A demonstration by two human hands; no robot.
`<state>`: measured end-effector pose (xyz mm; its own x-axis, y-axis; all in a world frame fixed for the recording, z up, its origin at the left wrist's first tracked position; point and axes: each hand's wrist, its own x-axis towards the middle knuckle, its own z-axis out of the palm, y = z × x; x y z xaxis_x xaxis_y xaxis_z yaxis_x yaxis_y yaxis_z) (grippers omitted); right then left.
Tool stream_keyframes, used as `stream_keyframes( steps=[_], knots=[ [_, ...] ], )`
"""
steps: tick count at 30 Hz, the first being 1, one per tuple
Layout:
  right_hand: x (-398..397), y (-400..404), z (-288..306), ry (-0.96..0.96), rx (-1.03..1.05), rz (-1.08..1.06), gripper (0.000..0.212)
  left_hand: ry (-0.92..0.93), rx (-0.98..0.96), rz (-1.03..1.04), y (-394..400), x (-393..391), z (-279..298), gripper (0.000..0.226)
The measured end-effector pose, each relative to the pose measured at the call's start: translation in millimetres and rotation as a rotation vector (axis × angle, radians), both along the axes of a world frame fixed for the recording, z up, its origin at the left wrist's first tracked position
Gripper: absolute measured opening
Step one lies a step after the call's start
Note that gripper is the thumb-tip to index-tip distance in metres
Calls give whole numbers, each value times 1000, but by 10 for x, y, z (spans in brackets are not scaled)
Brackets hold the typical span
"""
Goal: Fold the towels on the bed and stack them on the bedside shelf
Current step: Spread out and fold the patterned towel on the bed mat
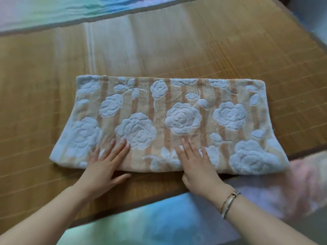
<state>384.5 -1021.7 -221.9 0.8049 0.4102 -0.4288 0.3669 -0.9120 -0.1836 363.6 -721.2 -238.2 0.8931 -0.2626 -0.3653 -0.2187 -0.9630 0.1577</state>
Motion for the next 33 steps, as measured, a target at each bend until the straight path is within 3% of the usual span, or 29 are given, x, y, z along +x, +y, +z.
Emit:
stream_keyframes(
  steps=[6,10,12,14,16,18,20,23,28,30,33],
  knots=[
    [34,155,-49,-95,-153,-99,91,-62,27,92,378,94,81,88],
    [105,229,158,-106,-99,-197,72,-47,-18,135,419,219,297,78],
    [143,245,351,-112,-105,-233,49,-19,-17,146,476,264,486,60],
    [192,260,522,8,-129,-214,22,100,25,159,493,314,654,32],
    [242,251,666,264,-90,-219,6,273,67,216,518,376,750,14],
    [277,234,745,456,-45,-223,11,463,99,287,524,437,792,20],
    [352,199,769,393,-61,-234,9,503,116,324,522,554,849,35],
    [556,146,726,87,-71,-281,10,243,189,297,514,834,943,17],
    [832,210,520,-346,-118,-209,17,50,346,366,482,1075,634,28],
    [890,255,344,-419,-99,-195,22,-129,302,433,465,1045,460,38],
    [934,197,159,-337,-66,-208,23,-254,100,392,214,931,345,48]
  ],
)
